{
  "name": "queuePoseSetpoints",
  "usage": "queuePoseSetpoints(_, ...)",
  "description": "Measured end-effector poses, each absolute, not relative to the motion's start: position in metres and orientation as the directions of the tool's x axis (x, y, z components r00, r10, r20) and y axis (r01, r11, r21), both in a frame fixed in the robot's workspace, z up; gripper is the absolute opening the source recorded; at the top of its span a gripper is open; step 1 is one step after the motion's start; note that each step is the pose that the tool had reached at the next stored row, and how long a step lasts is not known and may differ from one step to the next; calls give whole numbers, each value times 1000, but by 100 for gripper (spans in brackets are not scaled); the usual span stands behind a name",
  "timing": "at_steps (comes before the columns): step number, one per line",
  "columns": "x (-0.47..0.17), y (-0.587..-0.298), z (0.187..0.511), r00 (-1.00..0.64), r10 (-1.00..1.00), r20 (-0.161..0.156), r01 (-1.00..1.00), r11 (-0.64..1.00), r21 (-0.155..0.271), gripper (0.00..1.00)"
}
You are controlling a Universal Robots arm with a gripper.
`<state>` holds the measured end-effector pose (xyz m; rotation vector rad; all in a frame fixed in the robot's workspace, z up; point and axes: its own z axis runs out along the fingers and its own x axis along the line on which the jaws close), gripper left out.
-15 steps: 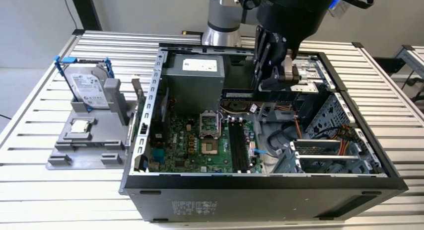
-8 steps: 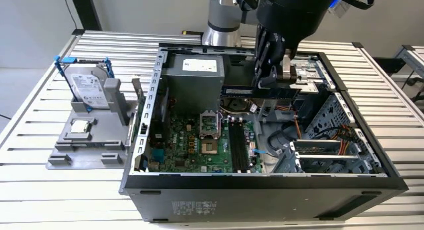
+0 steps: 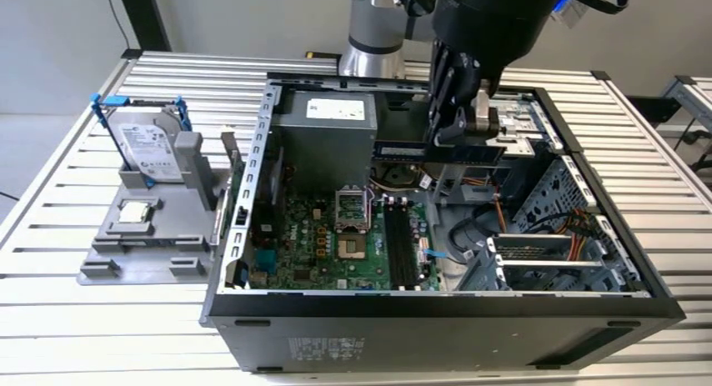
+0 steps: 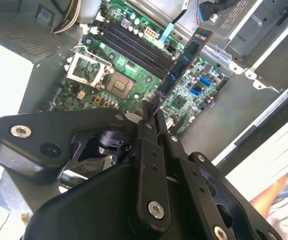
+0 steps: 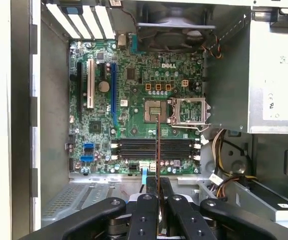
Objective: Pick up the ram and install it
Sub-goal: 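Pick up the ram and move it above insertion slot, then insert the ram into the slot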
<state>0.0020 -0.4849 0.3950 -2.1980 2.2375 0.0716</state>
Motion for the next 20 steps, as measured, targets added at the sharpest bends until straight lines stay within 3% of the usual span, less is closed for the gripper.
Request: queuePoseSetpoints(20, 7, -463, 394, -18, -999, -35, -999, 17, 30, 0)
